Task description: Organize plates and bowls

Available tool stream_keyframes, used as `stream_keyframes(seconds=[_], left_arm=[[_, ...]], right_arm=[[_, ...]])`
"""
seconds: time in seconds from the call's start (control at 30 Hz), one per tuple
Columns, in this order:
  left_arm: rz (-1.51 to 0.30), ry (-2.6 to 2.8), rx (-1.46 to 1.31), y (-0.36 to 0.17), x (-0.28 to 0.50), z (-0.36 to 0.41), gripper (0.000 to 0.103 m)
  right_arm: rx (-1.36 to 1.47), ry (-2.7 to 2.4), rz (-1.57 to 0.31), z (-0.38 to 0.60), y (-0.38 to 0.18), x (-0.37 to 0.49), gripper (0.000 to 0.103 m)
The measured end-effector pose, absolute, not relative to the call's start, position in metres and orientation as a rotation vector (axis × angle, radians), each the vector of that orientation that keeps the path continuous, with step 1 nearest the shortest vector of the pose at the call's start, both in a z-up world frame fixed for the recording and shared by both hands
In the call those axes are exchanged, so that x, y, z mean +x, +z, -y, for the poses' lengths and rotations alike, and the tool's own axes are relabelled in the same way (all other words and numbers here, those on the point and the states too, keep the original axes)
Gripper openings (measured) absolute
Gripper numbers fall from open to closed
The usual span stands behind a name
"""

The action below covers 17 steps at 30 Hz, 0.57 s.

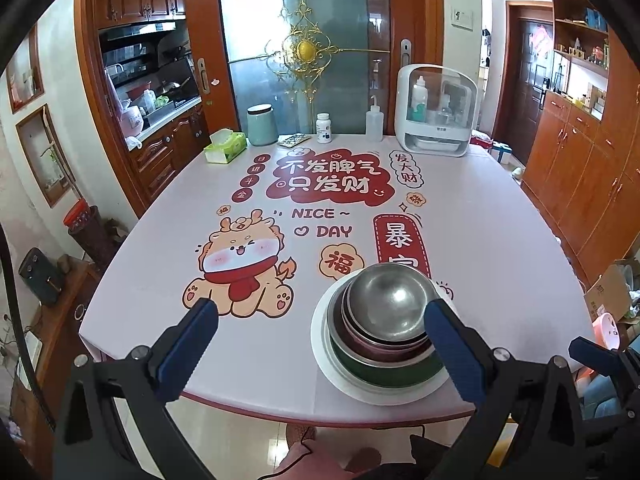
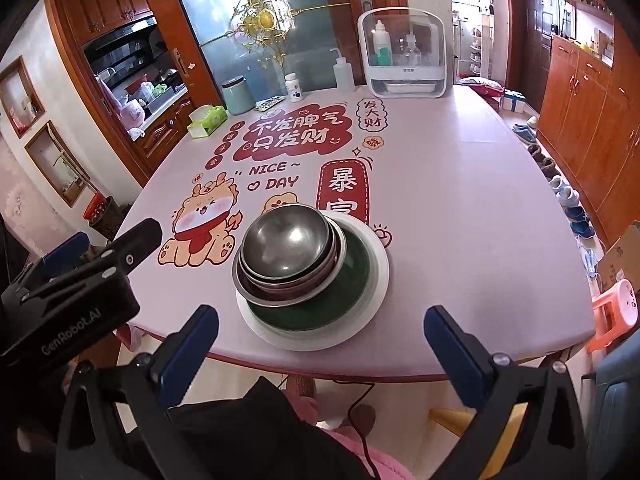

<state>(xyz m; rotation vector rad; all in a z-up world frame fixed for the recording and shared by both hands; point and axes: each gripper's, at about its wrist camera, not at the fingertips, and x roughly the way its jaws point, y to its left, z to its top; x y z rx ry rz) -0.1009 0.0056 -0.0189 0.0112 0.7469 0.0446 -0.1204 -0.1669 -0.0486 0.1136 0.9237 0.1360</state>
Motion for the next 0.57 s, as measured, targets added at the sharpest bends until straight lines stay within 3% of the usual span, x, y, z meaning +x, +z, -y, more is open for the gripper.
stream_keyframes(seconds=[0.57], left_arm=[[-0.753, 0.053, 0.02, -0.0208, -0.101, -0.0059, 0.102]], right_arm=[[0.13, 0.131, -0.95, 0.1743, -0.0539, -0.1171, 0.103]])
